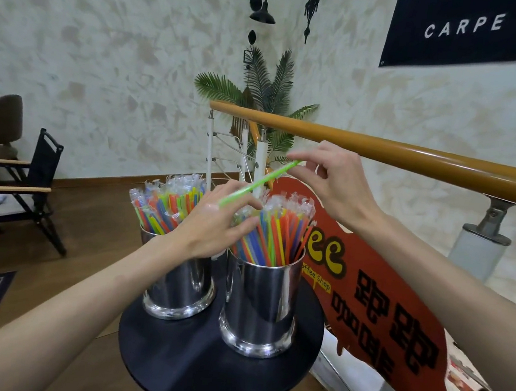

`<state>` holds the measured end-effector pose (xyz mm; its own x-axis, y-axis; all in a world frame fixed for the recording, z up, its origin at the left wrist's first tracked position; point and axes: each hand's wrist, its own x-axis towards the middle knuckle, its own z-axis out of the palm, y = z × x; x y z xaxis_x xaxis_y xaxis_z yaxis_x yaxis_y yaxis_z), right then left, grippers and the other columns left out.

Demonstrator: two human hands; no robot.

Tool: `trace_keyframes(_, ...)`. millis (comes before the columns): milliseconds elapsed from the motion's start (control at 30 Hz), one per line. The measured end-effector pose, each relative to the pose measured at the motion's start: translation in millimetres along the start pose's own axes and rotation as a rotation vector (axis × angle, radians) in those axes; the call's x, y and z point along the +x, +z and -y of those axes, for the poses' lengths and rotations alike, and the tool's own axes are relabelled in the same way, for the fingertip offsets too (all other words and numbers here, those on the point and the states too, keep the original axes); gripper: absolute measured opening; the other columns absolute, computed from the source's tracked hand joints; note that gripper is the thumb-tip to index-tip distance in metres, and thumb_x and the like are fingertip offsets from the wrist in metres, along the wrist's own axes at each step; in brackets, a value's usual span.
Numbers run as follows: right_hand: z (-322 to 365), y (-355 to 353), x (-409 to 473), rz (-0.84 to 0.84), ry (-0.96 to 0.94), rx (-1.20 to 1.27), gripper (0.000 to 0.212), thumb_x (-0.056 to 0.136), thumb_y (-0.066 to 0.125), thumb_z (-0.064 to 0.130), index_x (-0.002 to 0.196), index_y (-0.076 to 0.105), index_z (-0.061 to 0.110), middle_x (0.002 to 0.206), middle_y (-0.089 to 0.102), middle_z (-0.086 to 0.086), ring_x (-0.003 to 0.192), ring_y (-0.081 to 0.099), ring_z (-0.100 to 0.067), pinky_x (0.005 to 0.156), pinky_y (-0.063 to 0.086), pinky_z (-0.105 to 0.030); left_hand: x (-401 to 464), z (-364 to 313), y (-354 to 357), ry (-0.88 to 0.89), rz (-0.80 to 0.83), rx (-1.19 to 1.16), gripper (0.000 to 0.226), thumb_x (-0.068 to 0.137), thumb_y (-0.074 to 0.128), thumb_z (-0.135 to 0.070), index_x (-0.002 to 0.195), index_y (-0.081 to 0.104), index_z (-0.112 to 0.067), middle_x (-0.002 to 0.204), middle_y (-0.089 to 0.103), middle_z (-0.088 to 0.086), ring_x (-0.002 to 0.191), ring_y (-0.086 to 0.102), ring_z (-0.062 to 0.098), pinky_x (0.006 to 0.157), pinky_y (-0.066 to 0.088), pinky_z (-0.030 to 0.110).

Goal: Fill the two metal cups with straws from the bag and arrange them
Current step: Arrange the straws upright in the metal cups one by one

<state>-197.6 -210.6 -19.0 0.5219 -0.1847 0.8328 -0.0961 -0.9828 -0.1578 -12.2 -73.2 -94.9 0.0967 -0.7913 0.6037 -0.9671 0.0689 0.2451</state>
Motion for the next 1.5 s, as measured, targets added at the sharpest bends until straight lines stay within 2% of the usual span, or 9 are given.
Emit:
trace_keyframes(233,12.1,15.6,-22.0,0.264,0.186,0.133,0.038,0.105,0.050,0.035,0.085,0.074,0.013,0.070,0.066,-0.004,0.067,0.060,-0.008,0.063,0.043,-0.027,3.0,-4.1,-2.0,-0.029,0.007,0.036,0.024,0.101,0.055,-0.038,0.118,0.070,-0.028,0.151,0.044,0.004,0.137,0.040,0.023,0.111,0.033,0.046)
trace_keyframes(433,13.7,32.6,-41.9,0.429,0.232,0.122,0.043,0.103,0.057,0.033,0.069,0.069,0.010,0.058,0.063,-0.005,0.055,0.056,-0.011,0.059,0.038,-0.021,10.0,-10.5,-5.4,-0.061,-0.119,-0.056,0.038,0.100,0.049,-0.038,0.132,0.061,-0.023,0.144,0.050,-0.001,0.135,0.043,0.014,0.114,0.035,0.048)
trace_keyframes(567,12.7,39.6,-43.0,0.538,0.229,0.115,0.044,0.101,0.060,0.032,0.068,0.070,0.007,0.059,0.065,-0.009,0.053,0.057,-0.017,0.059,0.042,-0.023,19.1,-22.8,-13.1,-0.067,-0.237,-0.265,0.041,0.102,0.051,-0.038,0.137,0.056,-0.017,0.117,0.064,-0.007,0.112,0.059,0.007,0.099,0.050,0.038)
trace_keyframes(733,11.7,43.4,-40.9,0.659,0.220,0.070,0.042,0.098,0.065,0.037,0.068,0.070,0.009,0.060,0.064,-0.003,0.049,0.047,-0.007,0.055,0.039,-0.023,30.3,-34.9,-17.8,-0.092,-0.351,-0.433,0.019,0.100,0.061,-0.023,0.117,0.067,-0.017,0.084,0.071,-0.006,0.081,0.067,0.011,0.078,0.056,0.034)
trace_keyframes(867,10.2,32.5,-35.6,0.562,0.277,0.110,0.034,0.095,0.068,0.041,0.078,0.075,0.012,0.056,0.066,-0.002,0.049,0.057,-0.007,0.052,0.041,-0.018,29.0,-30.6,-14.5,-0.137,-0.279,-0.403,0.009,0.096,0.067,-0.027,0.102,0.073,-0.023,0.084,0.071,-0.003,0.081,0.067,0.013,0.081,0.056,0.039)
trace_keyframes(1000,5.1,18.6,-28.1,0.437,0.363,0.223,0.021,0.093,0.072,0.033,0.109,0.071,0.020,0.080,0.074,-0.001,0.057,0.068,-0.008,0.050,0.046,-0.012,20.9,-24.5,-7.0,-0.202,-0.177,-0.186,0.014,0.090,0.071,-0.041,0.094,0.071,-0.028,0.108,0.062,-0.003,0.105,0.058,0.015,0.096,0.046,0.041)
trace_keyframes(1133,-1.8,8.3,-26.5,0.322,0.304,0.238,0.047,0.088,0.077,0.025,0.132,0.062,0.022,0.094,0.070,0.007,0.065,0.062,-0.001,0.060,0.049,-0.014,14.2,-23.5,2.7,-0.240,-0.106,0.015,0.039,0.086,0.073,-0.046,0.119,0.067,-0.026,0.120,0.052,-0.006,0.117,0.047,0.016,0.091,0.028,0.030)
trace_keyframes(1367,-17.9,-3.6,-33.1,0.192,0.318,0.281,0.018,0.091,0.073,0.019,0.109,0.072,0.020,0.090,0.070,0.004,0.066,0.057,-0.006,0.069,0.053,-0.028,8.2,-24.5,9.0,-0.227,-0.089,0.041,0.100,0.080,0.081,-0.037,0.158,0.020,-0.023,0.138,0.046,0.003,0.127,0.042,0.021,0.104,0.031,0.037)
trace_keyframes(1500,-25.0,-4.1,-39.9,0.157,0.367,0.271,0.009,0.092,0.071,0.019,0.100,0.073,0.023,0.093,0.070,0.002,0.071,0.055,-0.009,0.070,0.051,-0.027,4.0,-24.5,6.1,-0.162,-0.028,0.063,0.074,0.086,0.073,-0.041,0.151,0.042,-0.022,0.147,0.042,-0.001,0.136,0.036,0.018,0.110,0.026,0.039)
